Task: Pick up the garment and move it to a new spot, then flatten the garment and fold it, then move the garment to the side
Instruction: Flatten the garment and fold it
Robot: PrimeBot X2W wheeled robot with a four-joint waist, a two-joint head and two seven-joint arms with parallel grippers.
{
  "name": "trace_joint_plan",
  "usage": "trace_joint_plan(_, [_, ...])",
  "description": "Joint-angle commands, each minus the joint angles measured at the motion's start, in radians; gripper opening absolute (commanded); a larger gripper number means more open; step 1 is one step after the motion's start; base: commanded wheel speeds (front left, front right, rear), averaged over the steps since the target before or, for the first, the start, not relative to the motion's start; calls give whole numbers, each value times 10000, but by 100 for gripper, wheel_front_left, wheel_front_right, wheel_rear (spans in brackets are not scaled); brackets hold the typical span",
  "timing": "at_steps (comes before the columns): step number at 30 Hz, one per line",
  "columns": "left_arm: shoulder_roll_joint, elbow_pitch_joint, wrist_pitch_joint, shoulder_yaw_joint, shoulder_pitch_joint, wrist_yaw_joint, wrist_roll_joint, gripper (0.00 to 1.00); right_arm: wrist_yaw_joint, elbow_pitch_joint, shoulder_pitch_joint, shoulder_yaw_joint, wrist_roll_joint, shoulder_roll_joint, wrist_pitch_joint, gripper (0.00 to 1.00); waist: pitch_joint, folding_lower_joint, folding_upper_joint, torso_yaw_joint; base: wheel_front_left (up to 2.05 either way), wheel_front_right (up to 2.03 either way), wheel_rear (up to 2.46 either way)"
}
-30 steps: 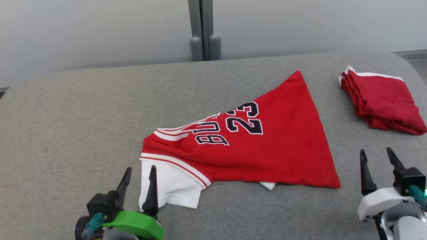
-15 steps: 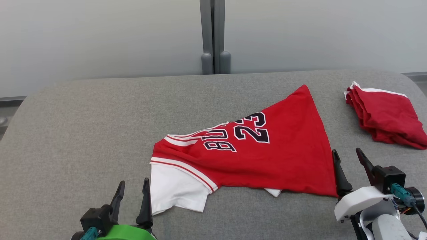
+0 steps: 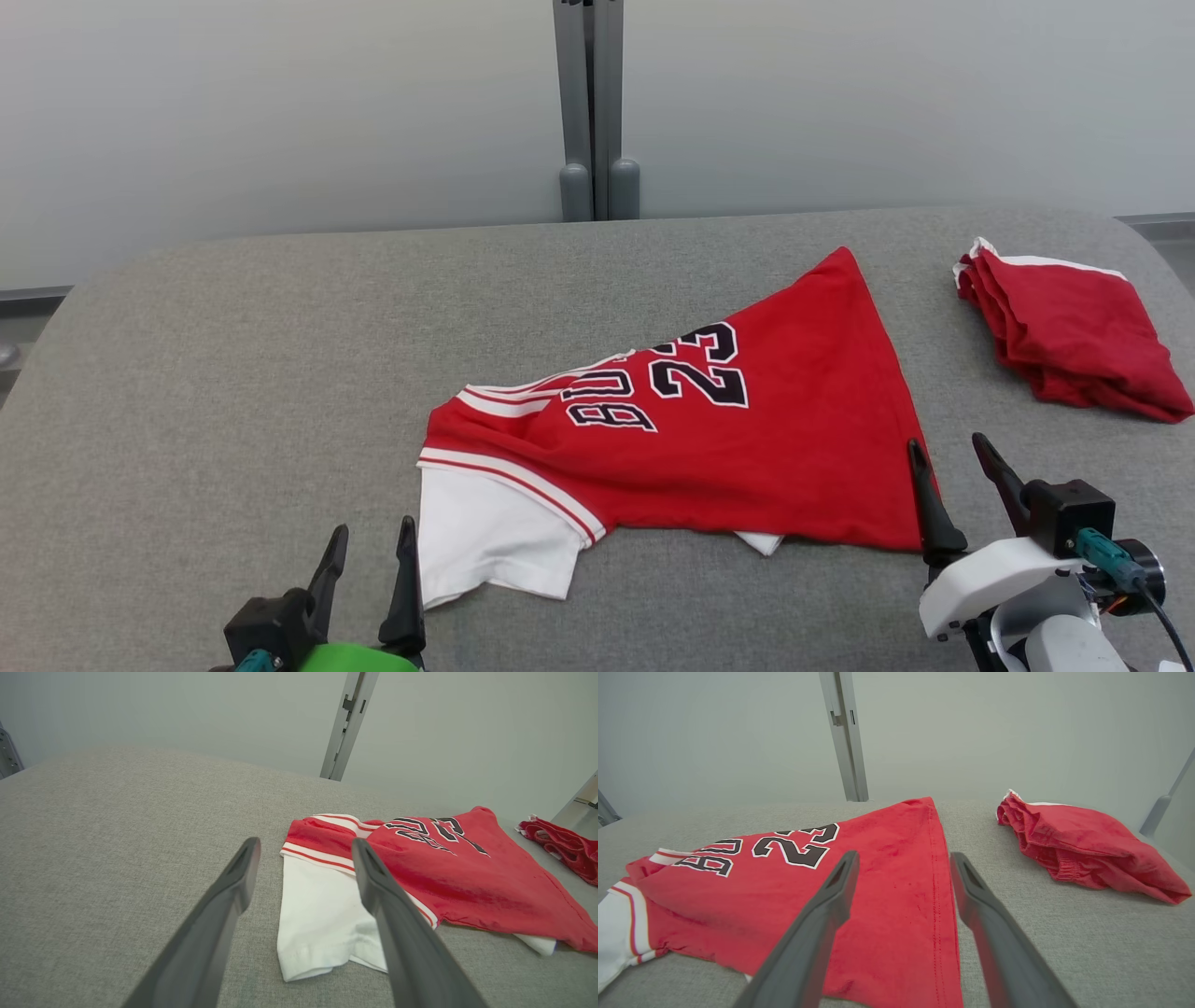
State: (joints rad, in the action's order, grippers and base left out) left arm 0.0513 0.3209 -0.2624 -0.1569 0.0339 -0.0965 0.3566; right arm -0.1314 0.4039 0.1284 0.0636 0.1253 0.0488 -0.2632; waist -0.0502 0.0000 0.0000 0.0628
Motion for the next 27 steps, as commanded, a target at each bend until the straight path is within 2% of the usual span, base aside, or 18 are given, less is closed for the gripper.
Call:
trace_joint_plan(1, [-3,-2,-31,21,126,-30,-69,100,16,-44,-131,-5,25,38,-19,100,7,0,0,9,0,0,0])
trace_joint_plan(5, [-4,147,-31,-80,31,105,-108,100,16,-66,-140,-81,68,38,-19,100,49,0,0,16,0,0,0])
trace_joint_plan(6, [-3,394,-28,-138,12,162,29,100,16,-61,-136,-103,70,38,-19,100,63,0,0,6,0,0,0])
trace_joint_plan(7, [1,1248,325,-327,-333,291,180,100,16,-37,-120,-105,29,38,-19,100,115,0,0,-29,0,0,0])
trace_joint_plan(9, [4,1654,539,-370,-484,333,300,100,16,-10,-112,-129,14,36,-19,100,153,0,0,-62,0,0,0])
trace_joint_plan(20, [7,3926,597,-326,-1456,308,677,100,16,127,-99,-365,-157,38,-19,100,421,0,0,-531,0,0,0])
trace_joint_plan(27, [0,4800,591,-931,-1736,110,1071,100,16,167,-194,-260,-314,36,-19,100,495,0,0,-710,0,0,0])
